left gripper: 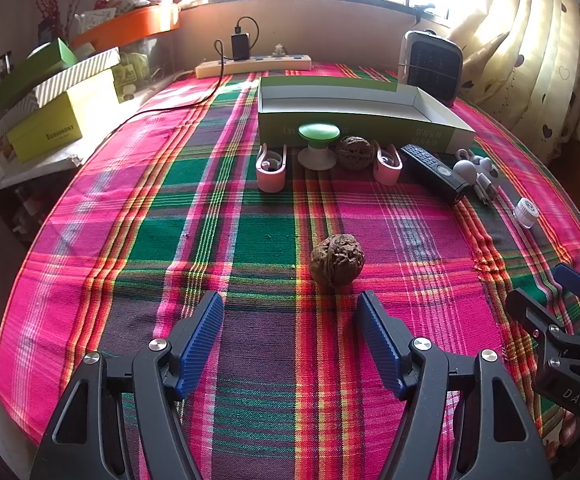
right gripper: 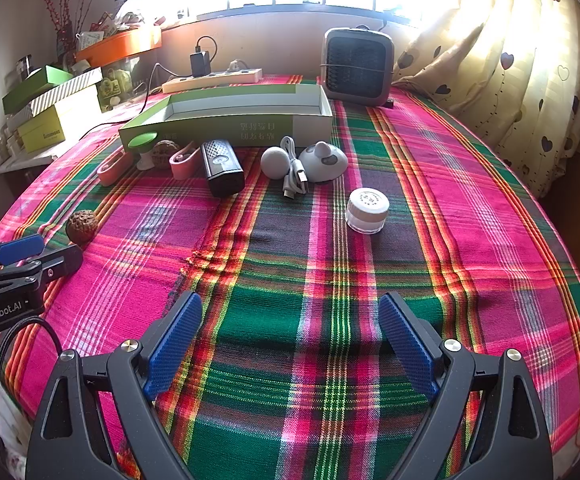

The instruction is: Organize objects

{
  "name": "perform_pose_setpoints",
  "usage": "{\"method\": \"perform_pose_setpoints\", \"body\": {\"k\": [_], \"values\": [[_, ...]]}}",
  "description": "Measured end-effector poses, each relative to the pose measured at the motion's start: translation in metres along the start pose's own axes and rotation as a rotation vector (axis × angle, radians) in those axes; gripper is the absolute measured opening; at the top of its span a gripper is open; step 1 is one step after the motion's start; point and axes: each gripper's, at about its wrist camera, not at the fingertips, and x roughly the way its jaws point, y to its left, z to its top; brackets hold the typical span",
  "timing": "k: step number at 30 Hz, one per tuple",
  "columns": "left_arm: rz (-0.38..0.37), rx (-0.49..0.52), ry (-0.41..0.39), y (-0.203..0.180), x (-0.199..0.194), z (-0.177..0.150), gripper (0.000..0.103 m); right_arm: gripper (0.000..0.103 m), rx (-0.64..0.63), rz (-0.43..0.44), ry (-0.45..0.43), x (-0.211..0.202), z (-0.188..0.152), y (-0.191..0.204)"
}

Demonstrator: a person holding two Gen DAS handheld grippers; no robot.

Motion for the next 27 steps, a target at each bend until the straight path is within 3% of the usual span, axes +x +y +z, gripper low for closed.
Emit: {"method": "perform_pose_setpoints", "body": {"k": [13,19,27], "values": [[-0.063,0.006,-0.002,0.002,0.003,0.008,0.068,0.09,-0.007,0.018,0.005,-0.003,0.001,-0.013],[-0.147,0.03,-0.002,-0.001,0.004,0.011,0.068,0.09,0.01,0.009,0.018,0.0,0.005,-0.024],[-0.148,0.047,0.006,-0.003,0.01,0.018,0.068,0.09,0.015,-0.006,0.068,0.011,0.02,-0.045]]}}
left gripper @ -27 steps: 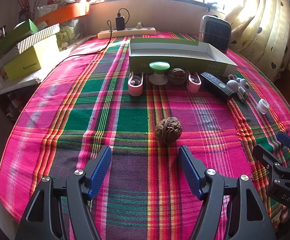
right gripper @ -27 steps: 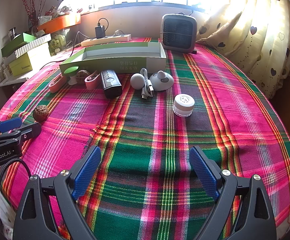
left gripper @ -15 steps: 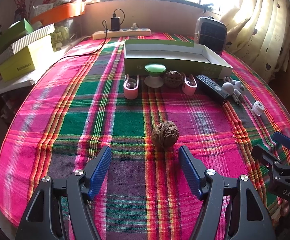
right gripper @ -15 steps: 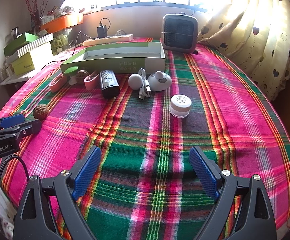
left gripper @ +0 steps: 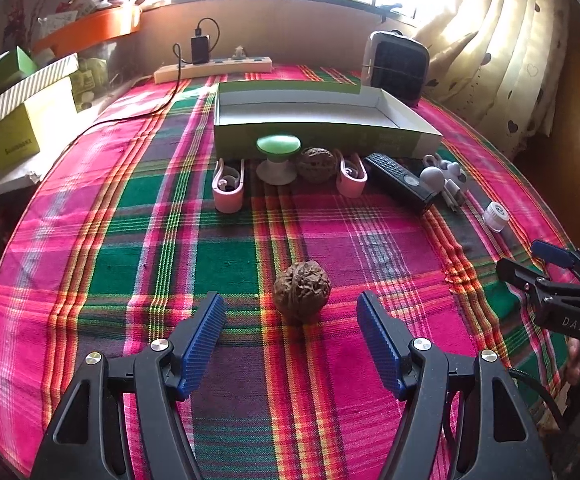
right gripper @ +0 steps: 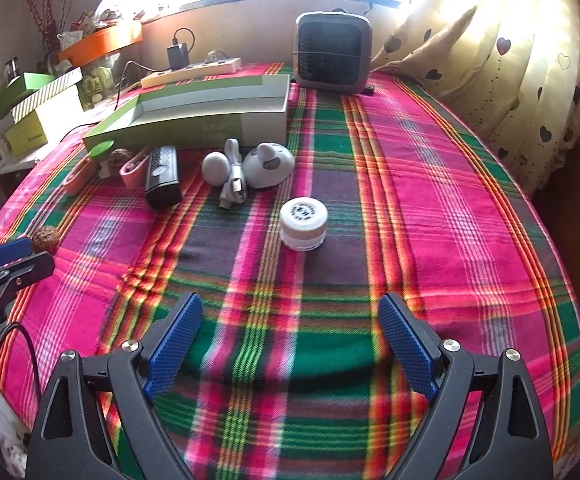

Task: Organize objects
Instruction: 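Close the left gripper on the walnut while the right gripper grasps the white round jar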

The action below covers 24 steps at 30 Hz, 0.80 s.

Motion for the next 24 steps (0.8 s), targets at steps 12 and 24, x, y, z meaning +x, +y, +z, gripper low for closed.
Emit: {"method": "perform_pose_setpoints", "body": {"k": [12,24], "values": [[0.031,0.03,0.001,0.0,0.007,0.006,0.064,0.082,-0.02,0.003,0.029,0.02,0.025,-0.018],[0.022,0.063,0.007,-0.002,0.008,0.01,0.037,0.049,-0.065,0.045,0.036,0.026,0.038,-0.012]]}}
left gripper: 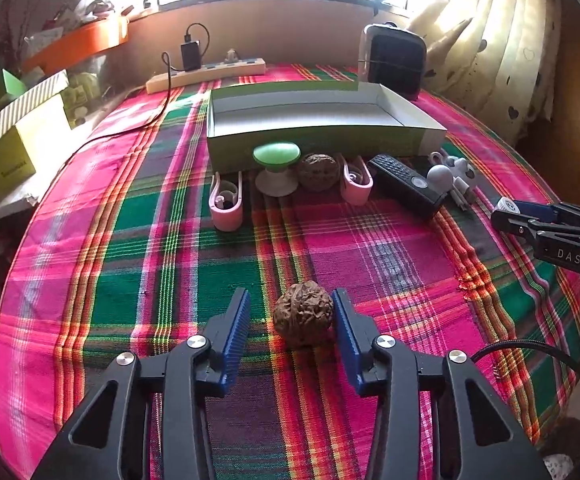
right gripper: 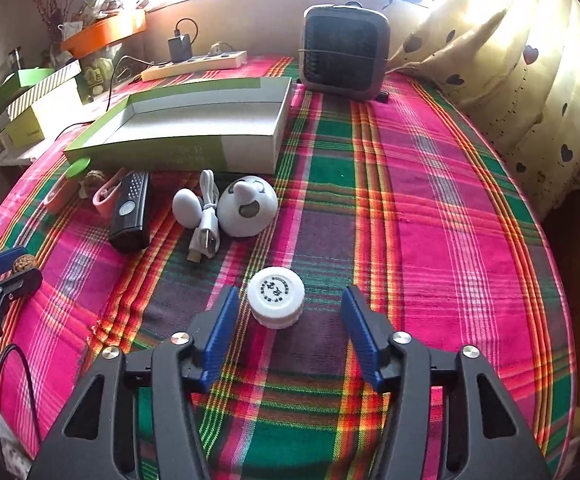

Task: Organize objects
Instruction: 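Close the left gripper on the walnut while the right gripper grasps the white round jar, then carry the walnut with the left gripper while the right gripper carries the jar over the white box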

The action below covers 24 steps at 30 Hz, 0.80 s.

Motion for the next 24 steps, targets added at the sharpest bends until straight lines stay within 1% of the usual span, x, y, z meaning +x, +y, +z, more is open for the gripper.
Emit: {"method": "perform_pose_setpoints", "body": {"k": [1,3,7,8,17,24], "values": [[-0.001,0.003,0.0,-0.001,0.0,0.0,0.035,0.047,-0.003,0.003,-0.001,0.0,0.0,0.001],[-0.008,0.01,0.001,-0.002,0.0,0.001,0.027,0.042,-0.01,0.008,-0.002,0.0,0.001,0.003],[-0.016,0.003,0.003,-0.001,0.001,0.002,0.027,0.03,-0.016,0.014,-0.005,0.001,0.002,0.005],[-0.018,0.001,0.003,-0.001,0.001,0.003,0.027,0.029,-0.019,0.014,-0.005,0.001,0.003,0.005],[-0.033,0.0,0.008,0.0,0.003,0.007,0.026,0.028,-0.013,0.003,-0.005,0.001,0.002,0.008],[-0.033,0.002,0.0,0.002,0.003,0.017,0.026,0.028,-0.005,0.014,-0.018,-0.002,0.008,0.01]]}}
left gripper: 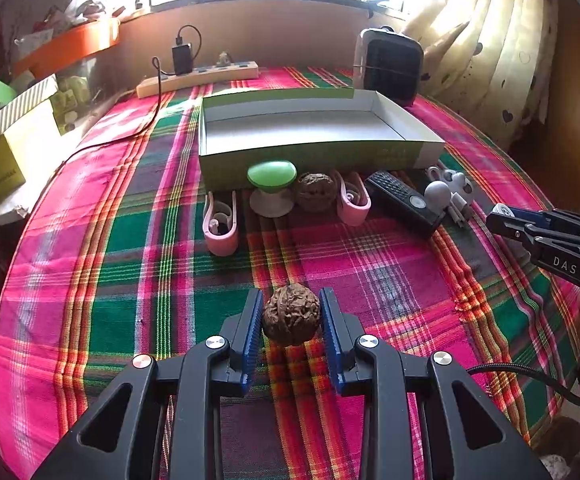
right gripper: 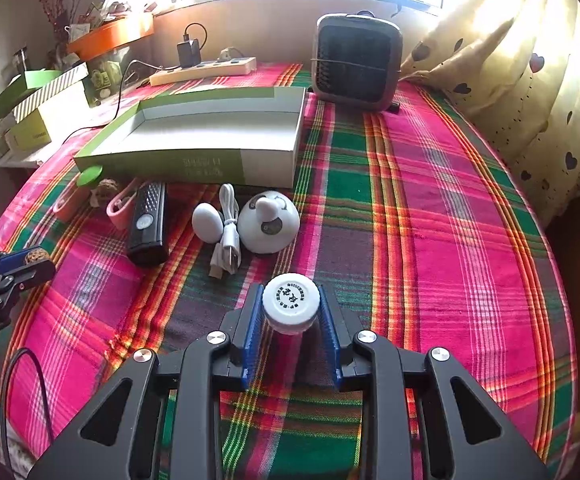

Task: Organize objects
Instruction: 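Carry the walnut with the left gripper while the right gripper carries the jar over the white box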

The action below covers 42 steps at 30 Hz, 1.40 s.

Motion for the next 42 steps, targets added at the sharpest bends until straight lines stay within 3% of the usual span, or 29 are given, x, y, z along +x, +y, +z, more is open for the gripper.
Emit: {"method": "perform_pose_setpoints", "body": {"k": [20,42], "values": [[-0.027,-0.011,-0.078,0.011,0.015,0.078,0.026,0.029,-0.013,0.082,-0.074,0.001,0.063,0.029],[-0.011,-0.035,-0.014,0.039,0.099,0.151,0.026,0.029,-0.032,0.096,0.014,0.093,0.148,0.051]]}}
